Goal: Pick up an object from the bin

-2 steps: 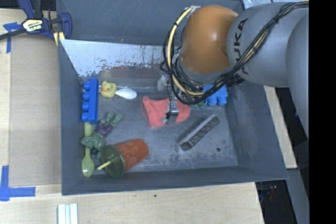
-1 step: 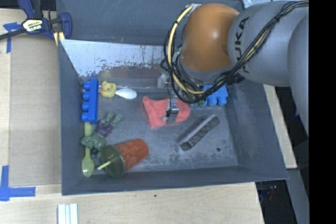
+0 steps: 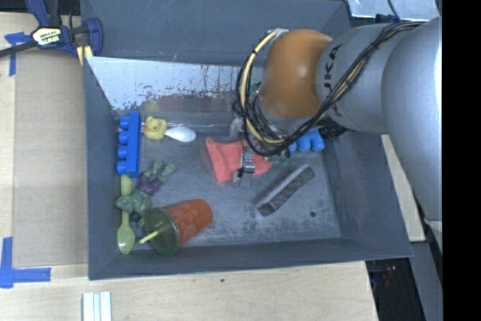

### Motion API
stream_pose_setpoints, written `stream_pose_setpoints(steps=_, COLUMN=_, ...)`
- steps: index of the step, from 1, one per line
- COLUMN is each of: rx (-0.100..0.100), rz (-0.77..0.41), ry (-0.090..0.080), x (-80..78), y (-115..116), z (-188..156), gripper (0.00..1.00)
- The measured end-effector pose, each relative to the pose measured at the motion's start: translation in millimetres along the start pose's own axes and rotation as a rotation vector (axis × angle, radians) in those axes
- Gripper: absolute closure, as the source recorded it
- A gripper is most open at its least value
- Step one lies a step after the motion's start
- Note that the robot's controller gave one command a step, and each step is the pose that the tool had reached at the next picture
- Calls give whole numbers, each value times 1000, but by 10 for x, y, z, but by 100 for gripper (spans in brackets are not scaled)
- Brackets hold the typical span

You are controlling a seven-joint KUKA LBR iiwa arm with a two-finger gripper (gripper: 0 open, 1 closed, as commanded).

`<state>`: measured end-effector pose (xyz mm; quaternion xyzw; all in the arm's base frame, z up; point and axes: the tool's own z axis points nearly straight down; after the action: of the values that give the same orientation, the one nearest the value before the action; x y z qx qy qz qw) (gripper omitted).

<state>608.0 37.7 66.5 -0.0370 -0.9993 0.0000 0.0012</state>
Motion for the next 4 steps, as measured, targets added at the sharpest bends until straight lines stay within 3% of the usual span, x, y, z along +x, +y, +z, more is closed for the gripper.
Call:
stream_pose_setpoints(steps=1, rx=-4, rz=-39, ry=-17, x=-126, y=-7, z=-46, gripper=0)
stream_pose_setpoints(steps=2, rx=-3, rz=-17, ry=-11, x=-60, y=-1, z=-41, gripper=0)
stream_pose_setpoints(steps=3, rx=-4, rz=-32, ry=-20, x=-121, y=-5, z=-56, gripper=0)
stream_pose_setpoints(steps=4, rx=-4, rz=-16, ry=-14, x=-70, y=-5, z=-61, gripper=100)
